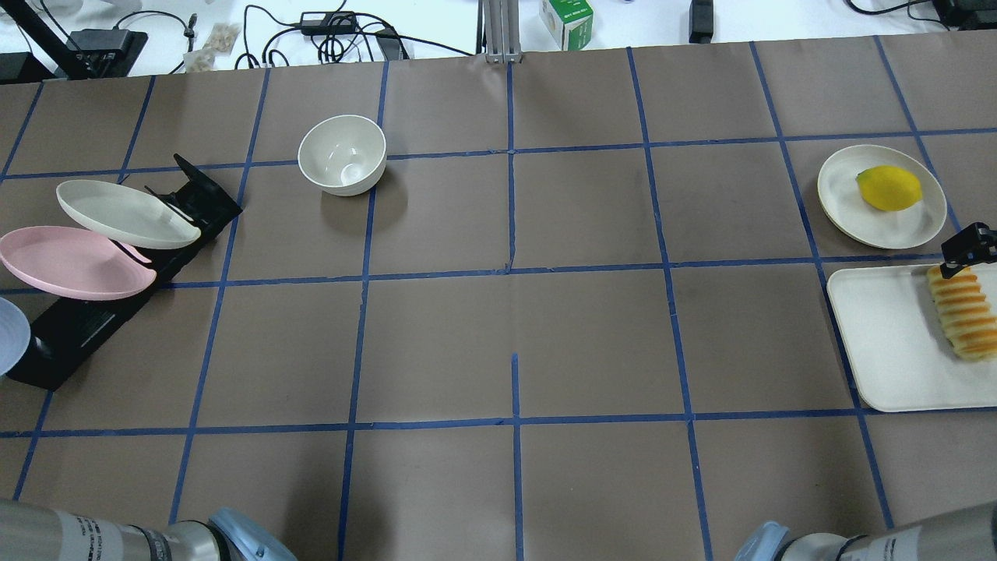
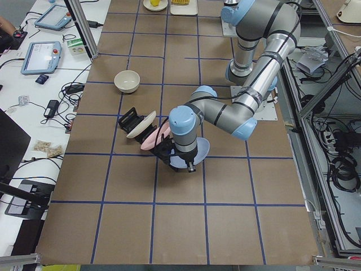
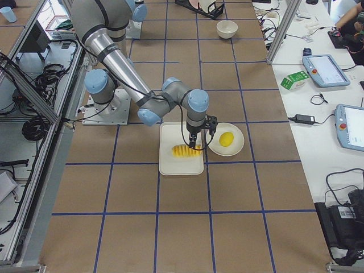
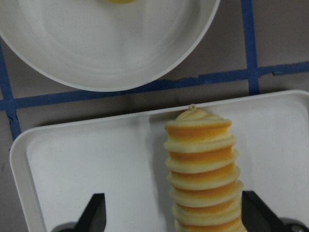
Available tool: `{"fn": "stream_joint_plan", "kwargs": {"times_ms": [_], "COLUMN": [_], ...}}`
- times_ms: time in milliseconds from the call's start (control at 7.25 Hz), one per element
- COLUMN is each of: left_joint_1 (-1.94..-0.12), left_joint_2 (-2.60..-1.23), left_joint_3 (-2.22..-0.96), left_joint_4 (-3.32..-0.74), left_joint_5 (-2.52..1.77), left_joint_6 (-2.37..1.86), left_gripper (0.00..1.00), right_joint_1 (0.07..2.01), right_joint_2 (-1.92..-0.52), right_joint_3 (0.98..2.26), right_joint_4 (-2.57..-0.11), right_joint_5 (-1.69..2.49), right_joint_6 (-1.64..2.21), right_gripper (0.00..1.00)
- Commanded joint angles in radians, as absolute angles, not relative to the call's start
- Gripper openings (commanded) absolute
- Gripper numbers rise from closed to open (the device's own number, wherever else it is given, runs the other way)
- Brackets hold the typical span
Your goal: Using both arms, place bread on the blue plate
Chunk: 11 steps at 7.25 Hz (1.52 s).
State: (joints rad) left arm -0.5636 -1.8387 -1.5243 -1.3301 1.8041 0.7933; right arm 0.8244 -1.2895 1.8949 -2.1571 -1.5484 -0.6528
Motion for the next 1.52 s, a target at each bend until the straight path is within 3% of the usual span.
{"fn": "stream_joint_plan", "kwargs": {"times_ms": [0, 138, 414, 828, 966, 1103, 1379], "left_joint_1": [-0.564, -0.581, -0.793, -1.145, -1.246, -1.328, -1.473], "left_joint_2": [-1.729, -1.697, -1.629, -1.68, -1.701, -1.721, -1.753], "left_joint_3": [-1.482, -1.436, -1.402, -1.446, -1.489, -1.562, -1.724], "left_joint_4": [-1.517, -1.614, -1.669, -1.646, -1.573, -1.445, -1.179], "left_joint_5": [1.861, 1.839, 1.815, 1.59, 1.518, 1.456, 1.312], "left_joint_6": [0.793, 0.781, 0.647, 0.145, -0.003, -0.109, -0.309], "left_gripper": [0.0, 0.0, 0.0, 0.0, 0.0, 0.0, 0.0], "right_joint_1": [0.816, 0.81, 0.761, 0.761, 0.761, 0.761, 0.761], "right_joint_2": [-1.238, -1.215, -1.188, -1.129, -1.129, -1.129, -1.134], "right_joint_3": [1.893, 1.872, 1.87, 1.862, 1.862, 1.862, 1.858], "right_joint_4": [-2.178, -2.183, -2.181, -2.214, -2.21, -2.209, -2.207], "right_joint_5": [-1.558, -1.615, -1.606, -1.609, -1.615, -1.618, -1.638], "right_joint_6": [-0.698, -0.696, -0.696, -0.695, -0.698, -0.698, -0.693], "right_gripper": [1.0, 1.0, 1.0, 0.82, 0.61, 0.32, 0.15]}}
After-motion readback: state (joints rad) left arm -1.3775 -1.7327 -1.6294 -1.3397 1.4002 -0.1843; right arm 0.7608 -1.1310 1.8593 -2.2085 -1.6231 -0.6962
